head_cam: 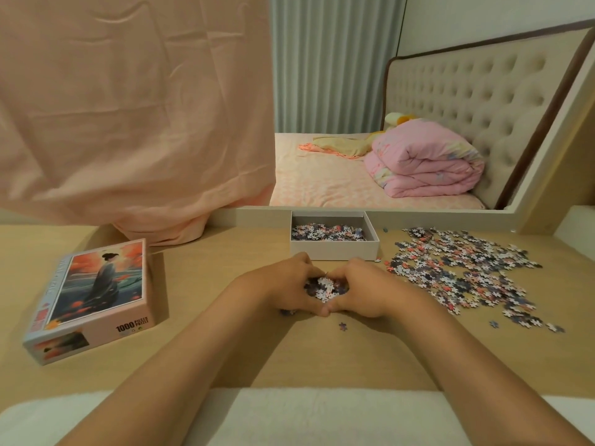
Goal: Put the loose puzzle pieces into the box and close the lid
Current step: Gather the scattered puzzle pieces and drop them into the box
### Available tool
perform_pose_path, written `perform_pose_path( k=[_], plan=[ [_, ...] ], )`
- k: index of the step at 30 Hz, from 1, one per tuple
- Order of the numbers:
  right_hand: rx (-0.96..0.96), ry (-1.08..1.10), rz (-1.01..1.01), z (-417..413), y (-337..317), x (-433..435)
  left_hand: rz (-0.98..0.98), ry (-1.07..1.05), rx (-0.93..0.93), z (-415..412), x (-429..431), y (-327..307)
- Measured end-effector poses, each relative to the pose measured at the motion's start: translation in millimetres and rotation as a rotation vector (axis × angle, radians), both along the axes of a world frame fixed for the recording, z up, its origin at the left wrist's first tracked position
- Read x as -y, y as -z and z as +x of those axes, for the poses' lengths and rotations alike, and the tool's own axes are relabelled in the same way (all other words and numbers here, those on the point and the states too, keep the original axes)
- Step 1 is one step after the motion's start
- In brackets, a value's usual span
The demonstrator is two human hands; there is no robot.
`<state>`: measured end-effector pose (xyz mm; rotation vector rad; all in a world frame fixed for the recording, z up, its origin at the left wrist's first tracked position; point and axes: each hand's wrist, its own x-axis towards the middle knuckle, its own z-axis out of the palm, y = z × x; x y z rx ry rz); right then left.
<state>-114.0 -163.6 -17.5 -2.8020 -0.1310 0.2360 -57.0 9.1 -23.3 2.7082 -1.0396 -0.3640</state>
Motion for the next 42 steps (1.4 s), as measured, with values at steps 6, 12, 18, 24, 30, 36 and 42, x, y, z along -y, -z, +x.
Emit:
perform_pose_path(
  k=[6,12,18,24,30,36,42],
  plan=[
    [0.076,0.068,0.090,3,5,1,-0.162,-0.013,0.082,5,1,7],
    [0.139,0.121,0.208,4,7,0,-0.355,-0.105,0.087,5,1,13],
    [0.061,0.270,0.639,2,10,-3,-0.618,-0.205,-0.149,9,3,18],
    [0.099,0.264,0.736,16,-18,5,-0.877,-0.259,-0.264,22,6,-5],
    [0.279,0.274,0.681,65,-46,18,-0.859,-0.259,-0.080,60,22,-39],
    [0.290,0.213,0.300,96,-30,30,-0.482,-0.177,0.051,87,24,-29],
    [0.350,0.189,0.205,97,-24,31,-0.459,-0.114,0.104,81,16,-24]
  ],
)
